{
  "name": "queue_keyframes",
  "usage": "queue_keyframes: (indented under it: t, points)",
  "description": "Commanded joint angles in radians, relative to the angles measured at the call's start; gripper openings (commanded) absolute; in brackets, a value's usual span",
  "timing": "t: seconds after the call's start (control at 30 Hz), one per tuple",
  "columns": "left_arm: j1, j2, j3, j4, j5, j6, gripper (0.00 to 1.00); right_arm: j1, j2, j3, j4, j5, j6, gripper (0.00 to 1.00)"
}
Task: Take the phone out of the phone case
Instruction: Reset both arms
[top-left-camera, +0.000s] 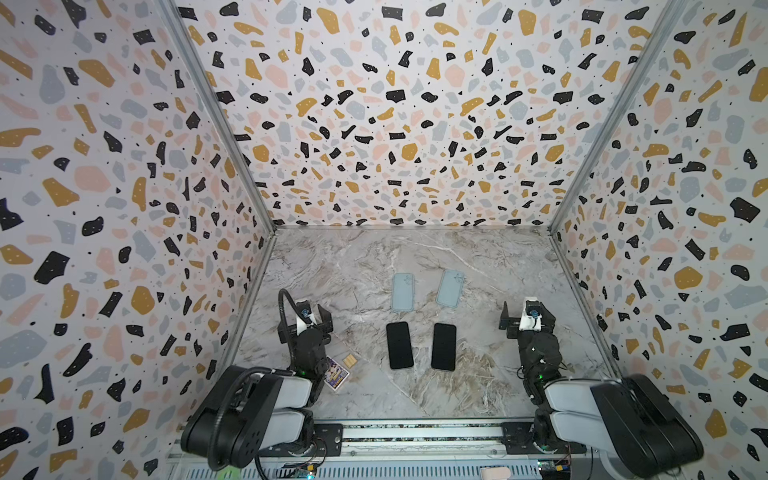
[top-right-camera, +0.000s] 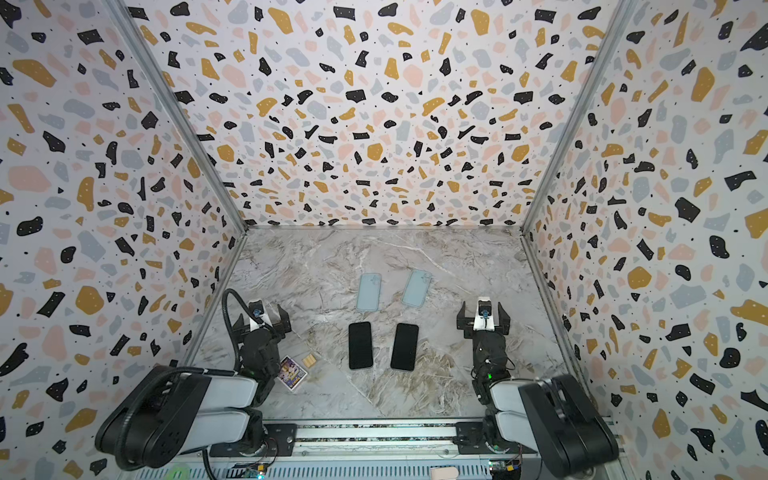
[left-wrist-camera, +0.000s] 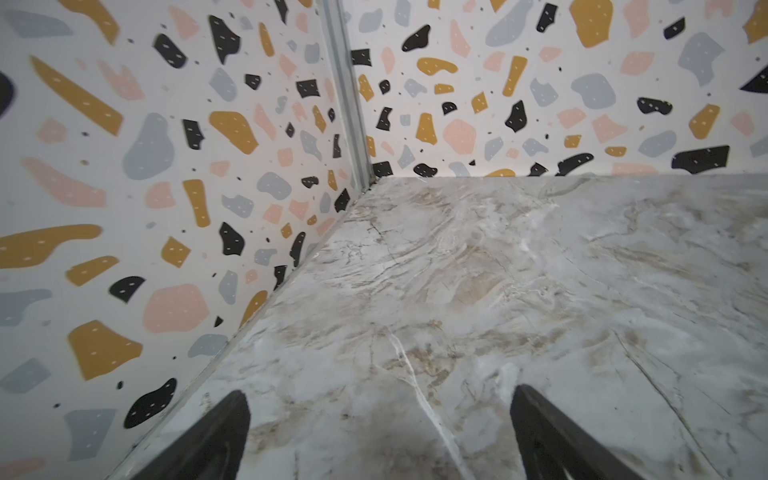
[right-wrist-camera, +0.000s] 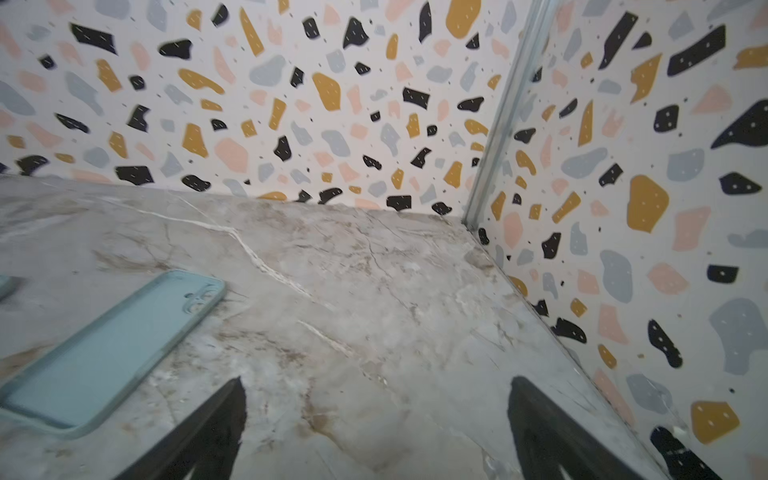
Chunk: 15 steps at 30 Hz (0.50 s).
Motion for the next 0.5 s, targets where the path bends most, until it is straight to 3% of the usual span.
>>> queue_keyframes:
  t: [0.0, 0.03, 0.17, 0.47]
  points:
    - [0.036, 0.056, 0.035, 0.15, 0.077, -0.011, 0.99, -0.017, 0.184, 0.029, 0.312, -0.048, -0.029, 0.99]
    - [0.041, 0.043, 0.041, 0.116, 0.085, -0.016, 1.0, -0.026, 0.177, 0.04, 0.282, -0.052, -0.018, 0.99]
    - [0.084, 0.046, 0.094, 0.01, 0.146, -0.047, 0.99, -0.151, 0.091, 0.191, -0.17, -0.133, 0.135, 0.99]
    - [0.088, 0.039, 0.098, -0.008, 0.152, -0.051, 1.0, -0.135, 0.098, 0.179, -0.132, -0.105, 0.124, 0.99]
